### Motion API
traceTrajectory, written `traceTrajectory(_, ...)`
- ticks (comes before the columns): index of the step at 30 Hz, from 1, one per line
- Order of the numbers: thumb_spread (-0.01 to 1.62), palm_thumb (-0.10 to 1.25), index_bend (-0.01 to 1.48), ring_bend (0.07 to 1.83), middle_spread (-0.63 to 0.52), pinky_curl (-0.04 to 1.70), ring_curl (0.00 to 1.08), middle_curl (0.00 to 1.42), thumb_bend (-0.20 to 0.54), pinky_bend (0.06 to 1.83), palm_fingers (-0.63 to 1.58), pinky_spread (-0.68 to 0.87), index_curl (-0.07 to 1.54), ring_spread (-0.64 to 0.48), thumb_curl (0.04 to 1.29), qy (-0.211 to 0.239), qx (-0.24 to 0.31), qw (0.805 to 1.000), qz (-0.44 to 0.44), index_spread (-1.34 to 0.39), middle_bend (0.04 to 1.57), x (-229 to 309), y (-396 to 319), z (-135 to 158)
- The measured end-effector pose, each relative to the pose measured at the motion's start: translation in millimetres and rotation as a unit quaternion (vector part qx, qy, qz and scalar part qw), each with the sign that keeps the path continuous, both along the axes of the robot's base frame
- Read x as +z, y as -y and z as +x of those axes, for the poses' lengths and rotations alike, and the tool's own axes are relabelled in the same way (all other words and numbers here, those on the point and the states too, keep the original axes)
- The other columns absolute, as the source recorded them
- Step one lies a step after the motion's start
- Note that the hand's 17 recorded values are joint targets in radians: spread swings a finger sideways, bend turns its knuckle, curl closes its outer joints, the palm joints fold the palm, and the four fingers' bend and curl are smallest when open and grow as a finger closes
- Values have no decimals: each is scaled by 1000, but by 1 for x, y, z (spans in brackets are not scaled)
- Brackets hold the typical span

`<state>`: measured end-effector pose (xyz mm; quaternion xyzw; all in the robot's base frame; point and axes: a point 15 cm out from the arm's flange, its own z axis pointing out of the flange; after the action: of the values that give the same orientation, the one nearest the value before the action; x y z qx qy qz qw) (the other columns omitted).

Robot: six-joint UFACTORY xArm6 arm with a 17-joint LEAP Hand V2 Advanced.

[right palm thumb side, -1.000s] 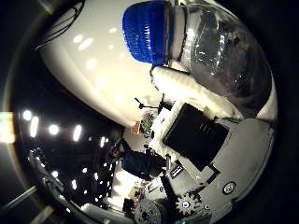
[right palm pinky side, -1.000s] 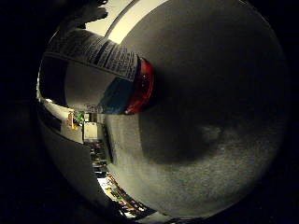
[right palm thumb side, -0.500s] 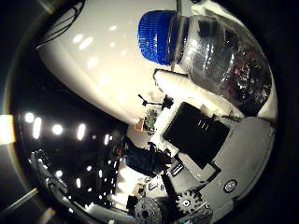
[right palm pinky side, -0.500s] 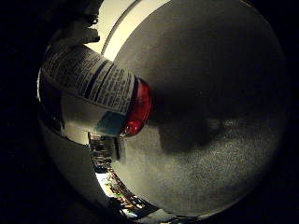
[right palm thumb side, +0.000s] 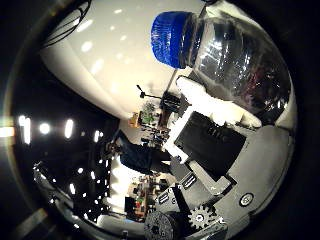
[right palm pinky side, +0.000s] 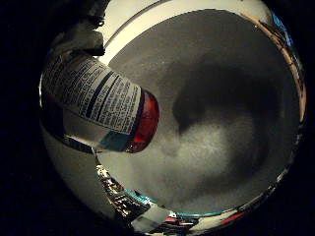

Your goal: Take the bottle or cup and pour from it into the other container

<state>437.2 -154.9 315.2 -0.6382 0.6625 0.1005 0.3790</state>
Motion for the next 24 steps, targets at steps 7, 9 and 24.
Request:
traceTrajectory(7, 575, 1042, 1188, 1428, -114, 653, 666, 748, -19, 1468, 1133, -180, 760, -184, 871, -8, 49, 996, -74, -163, 1345, 36, -54, -1)
traceTrajectory(9, 573, 1041, 1189, 1427, -114, 672, 669, 749, -19, 1457, 1133, -182, 759, -184, 881, -17, 60, 993, -104, -163, 1344, 40, -65, -3)
traceTrajectory(24, 563, 1018, 1189, 1416, -114, 769, 678, 754, -20, 1392, 1139, -192, 760, -185, 915, -94, 121, 925, -348, -174, 1340, 60, -146, -29)
